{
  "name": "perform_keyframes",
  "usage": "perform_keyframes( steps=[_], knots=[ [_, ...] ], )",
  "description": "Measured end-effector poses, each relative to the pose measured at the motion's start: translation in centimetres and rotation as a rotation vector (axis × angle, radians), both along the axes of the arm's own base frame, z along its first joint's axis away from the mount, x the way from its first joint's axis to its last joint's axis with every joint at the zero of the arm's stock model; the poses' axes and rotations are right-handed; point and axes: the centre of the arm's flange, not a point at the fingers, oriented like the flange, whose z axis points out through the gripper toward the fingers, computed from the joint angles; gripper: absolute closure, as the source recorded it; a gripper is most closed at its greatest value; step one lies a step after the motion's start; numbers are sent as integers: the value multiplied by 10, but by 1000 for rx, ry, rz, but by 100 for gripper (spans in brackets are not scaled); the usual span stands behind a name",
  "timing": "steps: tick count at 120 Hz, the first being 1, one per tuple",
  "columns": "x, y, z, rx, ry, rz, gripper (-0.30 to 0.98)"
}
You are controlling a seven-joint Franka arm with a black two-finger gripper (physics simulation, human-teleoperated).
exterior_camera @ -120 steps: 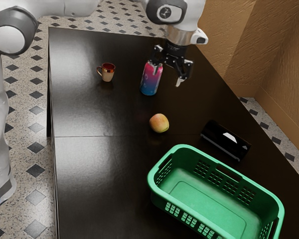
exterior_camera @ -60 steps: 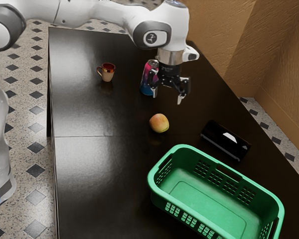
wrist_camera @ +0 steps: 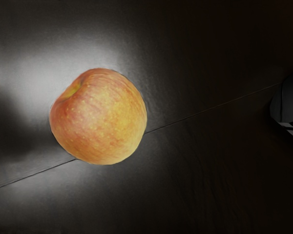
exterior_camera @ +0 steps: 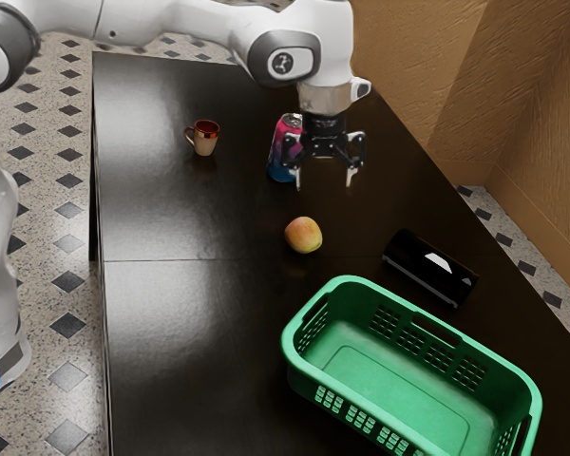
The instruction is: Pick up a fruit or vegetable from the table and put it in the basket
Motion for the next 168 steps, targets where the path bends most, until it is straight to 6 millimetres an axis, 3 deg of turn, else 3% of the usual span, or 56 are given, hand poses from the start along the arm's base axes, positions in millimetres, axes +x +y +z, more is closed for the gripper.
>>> perform_keyframes(
  steps=[19,36,56,96,117,143,152,168],
  knots=[
    [-12,44,15,-76,17,347,0],
    [-13,55,-3,-119,87,597,0],
    [-16,54,-28,-119,154,798,0],
    [-22,46,-37,-55,157,875,0],
    [-5,39,-64,-42,185,892,0],
    [8,15,-73,-61,167,860,0],
    [11,21,-79,-76,172,870,0],
    [32,50,-93,-84,175,902,0]
  ],
)
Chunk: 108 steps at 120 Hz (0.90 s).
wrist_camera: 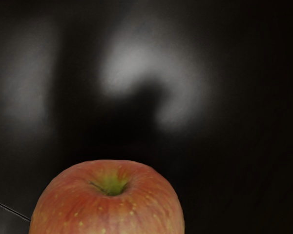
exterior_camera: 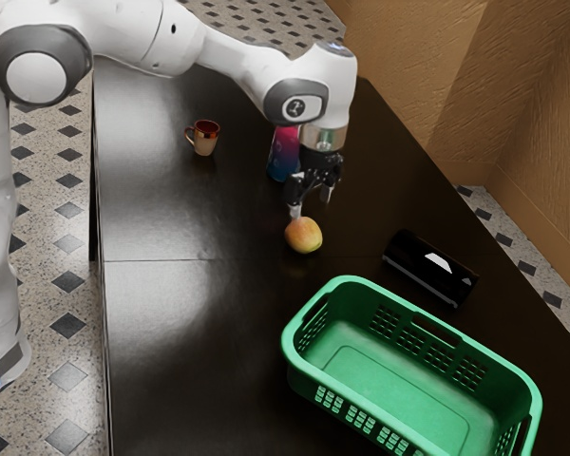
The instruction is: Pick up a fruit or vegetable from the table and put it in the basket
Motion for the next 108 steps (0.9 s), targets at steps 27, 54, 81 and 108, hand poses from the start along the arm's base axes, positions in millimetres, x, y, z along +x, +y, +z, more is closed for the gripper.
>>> perform_keyframes(
  steps=[27,54,81,108],
  knots=[
    [9,19,-8,-18,-26,-8,0],
    [13,5,-13,-10,-41,-152,0],
    [14,17,-29,-15,-29,-218,-1],
    [12,13,-44,-34,-26,-273,0]
  ],
)
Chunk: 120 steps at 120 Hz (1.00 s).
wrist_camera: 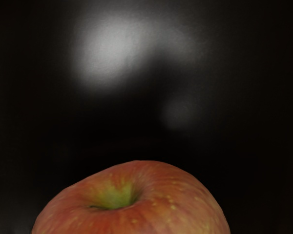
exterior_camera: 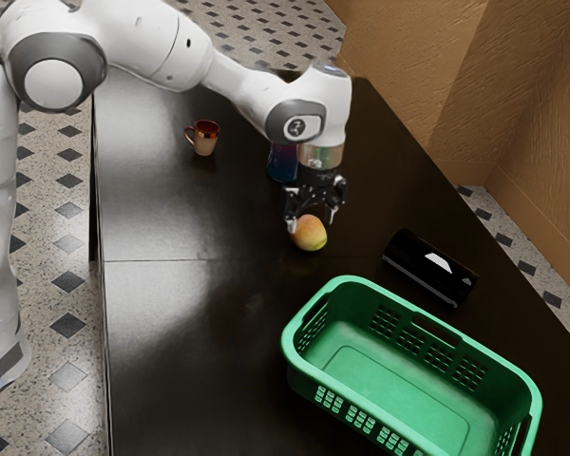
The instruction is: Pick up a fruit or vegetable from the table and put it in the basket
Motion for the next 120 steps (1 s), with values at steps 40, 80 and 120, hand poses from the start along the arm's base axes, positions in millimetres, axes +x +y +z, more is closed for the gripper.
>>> perform_keyframes(
  steps=[40,80,120],
  knots=[
    [6,-1,-27,-33,0,-28,0],
    [4,0,-1,-42,-53,-33,29],
    [-69,-158,169,-26,-265,-271,35]
  ],
)
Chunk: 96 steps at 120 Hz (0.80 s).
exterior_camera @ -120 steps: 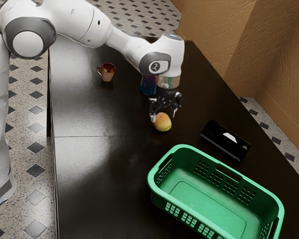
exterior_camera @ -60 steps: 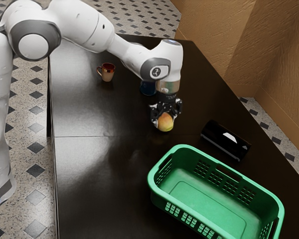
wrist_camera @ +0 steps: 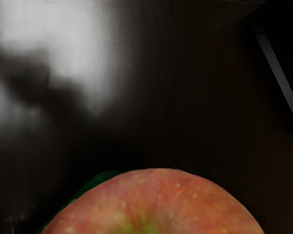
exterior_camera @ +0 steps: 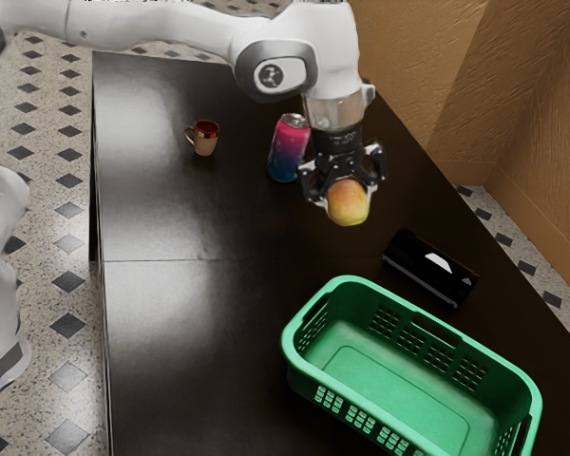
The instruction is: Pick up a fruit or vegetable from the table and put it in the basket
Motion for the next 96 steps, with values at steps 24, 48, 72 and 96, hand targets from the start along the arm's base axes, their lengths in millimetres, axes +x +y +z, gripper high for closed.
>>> perform_keyframes(
  steps=[24,48,72,96],
  knots=[
    [-7,-112,-15,-22,57,-128,32],
    [-8,-186,-20,-52,71,-187,31],
    [-21,-213,-21,-70,76,-226,14],
    [-14,-198,-18,-74,65,-219,3]
  ],
)
